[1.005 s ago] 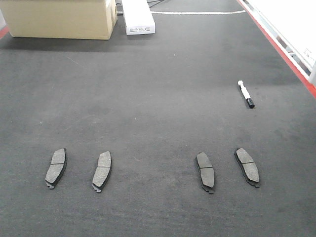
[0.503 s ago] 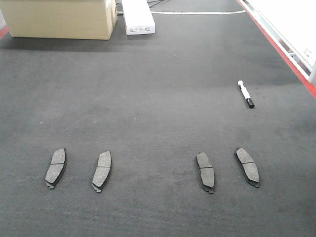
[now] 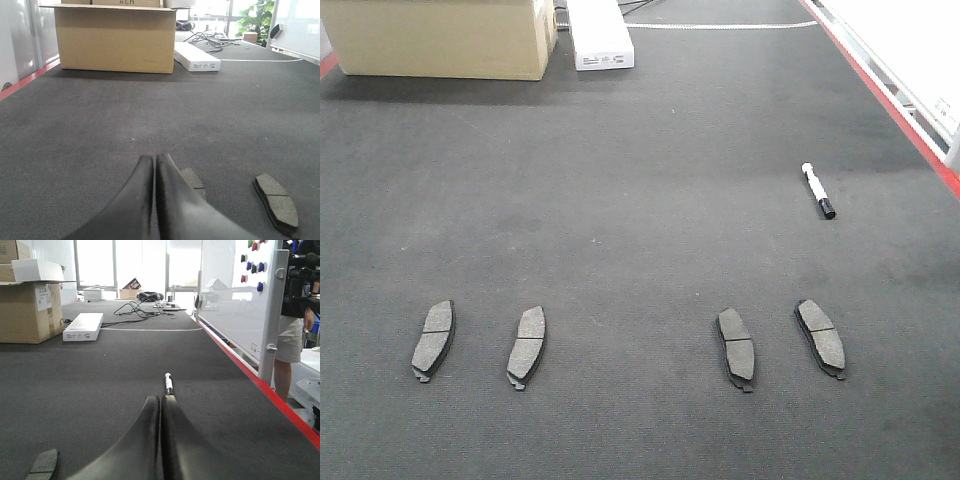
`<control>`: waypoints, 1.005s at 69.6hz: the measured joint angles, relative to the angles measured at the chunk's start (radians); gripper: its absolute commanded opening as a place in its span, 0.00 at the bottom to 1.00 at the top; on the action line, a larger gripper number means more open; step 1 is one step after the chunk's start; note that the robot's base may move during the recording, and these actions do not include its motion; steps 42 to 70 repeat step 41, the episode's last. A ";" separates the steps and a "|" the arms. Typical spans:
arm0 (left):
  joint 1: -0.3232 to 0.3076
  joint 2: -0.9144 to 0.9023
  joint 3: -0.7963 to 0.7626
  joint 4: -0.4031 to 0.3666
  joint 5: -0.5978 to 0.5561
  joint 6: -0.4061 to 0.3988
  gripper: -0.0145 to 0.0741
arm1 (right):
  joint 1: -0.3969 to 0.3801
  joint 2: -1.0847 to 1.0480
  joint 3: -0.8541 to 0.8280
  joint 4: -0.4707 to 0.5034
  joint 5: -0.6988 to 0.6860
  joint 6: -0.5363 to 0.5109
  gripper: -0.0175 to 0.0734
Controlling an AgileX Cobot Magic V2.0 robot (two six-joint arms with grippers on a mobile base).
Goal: Move and align brake pads A on conveyor
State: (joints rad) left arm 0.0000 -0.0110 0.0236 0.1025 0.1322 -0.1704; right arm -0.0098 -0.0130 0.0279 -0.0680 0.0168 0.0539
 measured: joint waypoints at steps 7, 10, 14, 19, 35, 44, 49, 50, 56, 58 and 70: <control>0.000 0.000 0.000 0.000 0.000 0.000 0.15 | 0.000 0.000 0.000 0.000 0.000 0.000 0.18; 0.000 0.000 0.000 0.000 0.000 0.000 0.15 | 0.000 0.000 0.000 0.000 0.000 0.000 0.18; 0.000 0.000 0.000 0.000 0.000 0.000 0.15 | 0.000 0.000 0.000 0.000 0.000 0.000 0.18; 0.000 0.000 0.000 0.000 0.000 0.000 0.15 | 0.000 0.000 0.000 0.000 0.000 0.000 0.18; 0.000 0.000 0.000 0.000 0.000 0.000 0.15 | 0.000 0.000 0.000 0.000 0.001 0.000 0.18; 0.000 0.000 0.000 0.000 0.000 0.000 0.15 | 0.000 0.000 0.000 0.000 0.001 0.000 0.18; 0.000 0.000 0.000 0.000 0.000 0.000 0.15 | 0.000 0.000 0.000 0.000 0.001 0.000 0.18; 0.000 0.000 0.000 0.000 0.000 0.000 0.15 | 0.000 0.000 0.000 0.000 0.001 0.000 0.18; 0.000 0.000 0.000 0.000 0.000 0.000 0.15 | 0.000 0.000 0.000 0.000 0.001 0.000 0.18; 0.000 0.000 0.000 0.000 0.000 0.000 0.15 | 0.000 0.000 0.000 0.000 0.001 0.000 0.18; 0.000 0.000 0.000 0.000 0.000 0.000 0.15 | 0.000 0.000 0.000 0.000 0.001 0.000 0.18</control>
